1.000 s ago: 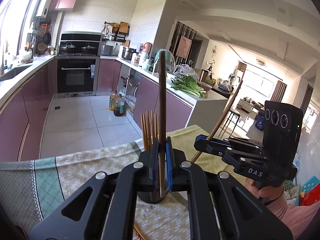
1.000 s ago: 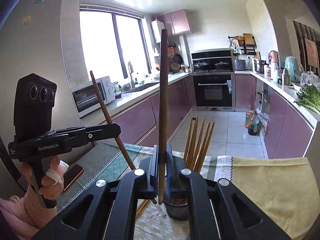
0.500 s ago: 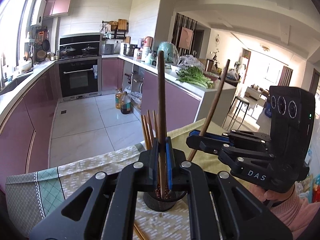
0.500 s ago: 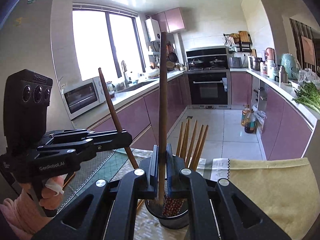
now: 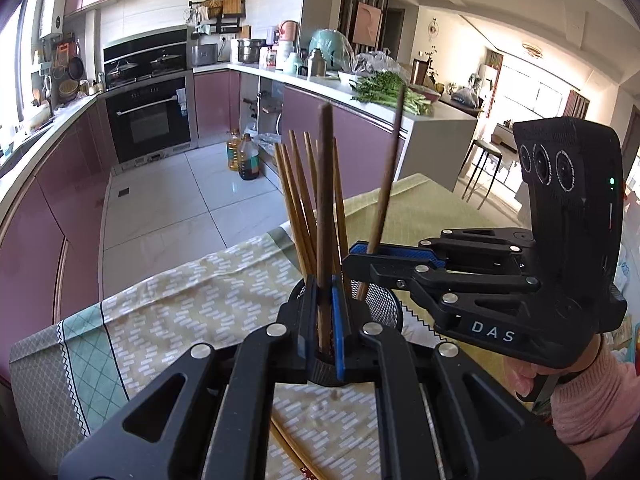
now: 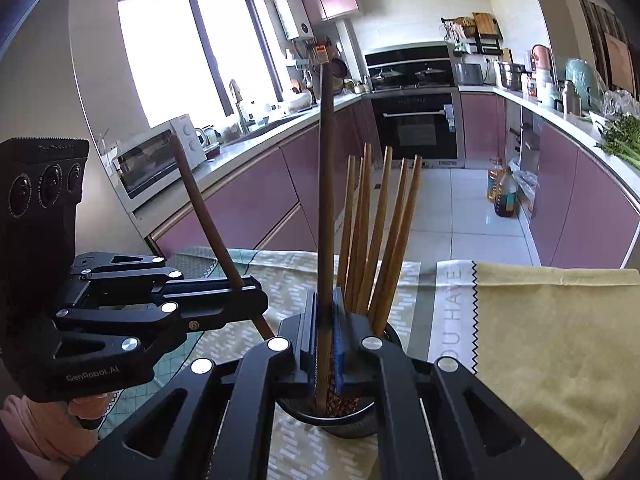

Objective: Organize utensils
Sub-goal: 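Raise the left gripper's chopstick upright into the mesh cup while the right gripper inserts its own, then open the left gripper to drop its chopstick while the right gripper releases its own, then move both open grippers back over the last two chopsticks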

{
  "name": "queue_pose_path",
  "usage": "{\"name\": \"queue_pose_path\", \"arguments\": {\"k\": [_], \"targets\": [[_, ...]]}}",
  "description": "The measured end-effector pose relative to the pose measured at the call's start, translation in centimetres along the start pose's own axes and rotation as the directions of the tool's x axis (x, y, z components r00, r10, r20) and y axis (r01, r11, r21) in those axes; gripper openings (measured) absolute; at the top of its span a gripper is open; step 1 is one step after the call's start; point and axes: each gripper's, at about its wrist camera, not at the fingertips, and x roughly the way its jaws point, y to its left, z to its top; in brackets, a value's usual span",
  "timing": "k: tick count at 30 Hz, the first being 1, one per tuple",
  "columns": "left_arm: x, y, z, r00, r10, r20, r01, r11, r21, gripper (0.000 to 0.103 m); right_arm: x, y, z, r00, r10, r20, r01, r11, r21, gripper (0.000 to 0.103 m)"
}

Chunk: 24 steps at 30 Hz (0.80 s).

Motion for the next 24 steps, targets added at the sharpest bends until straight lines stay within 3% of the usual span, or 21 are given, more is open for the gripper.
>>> {"name": "queue_pose_path", "arguments": {"k": [8,11,15,19,24], "targets": [[1.4,0.5,0.2,1.000,0.004,-0.016,-0.004,1.000,-0.023,0.010,1.3,-0.6,-0.1,0.999,-0.028,-0.019,0.029,0.999,0.036,0.009],[1.8,1.0,0.0,1.000,0.000,-0.010,0.000,0.999,-0.051,0.019,1.3,-0.9,-0.5,0.999,-0.030,-0.016,0.030,0.998,0.047,0.011],[0.9,1.6,-1.2,1.000,0.014,0.017,-0.013,0.997,-0.076,0.024,0.3,-1.0,-0.9,1.000,-0.030,-0.002,0.030,0.999,0.042,0.012],[-0.8,1.7,-2.9,0.998,0.025,0.055,-0.021,0.997,-0.075,0.026,-1.2,-0.1,-1.8,1.000,-0.002,0.017,0.002,1.000,0.010,0.020],[-3.1,2.2,-5.7,0.995,0.033,0.097,-0.026,0.997,-0.074,0.037,-2.8,2.4,-3.6,0.998,0.051,0.022,-0.049,0.996,-0.068,0.030]]}}
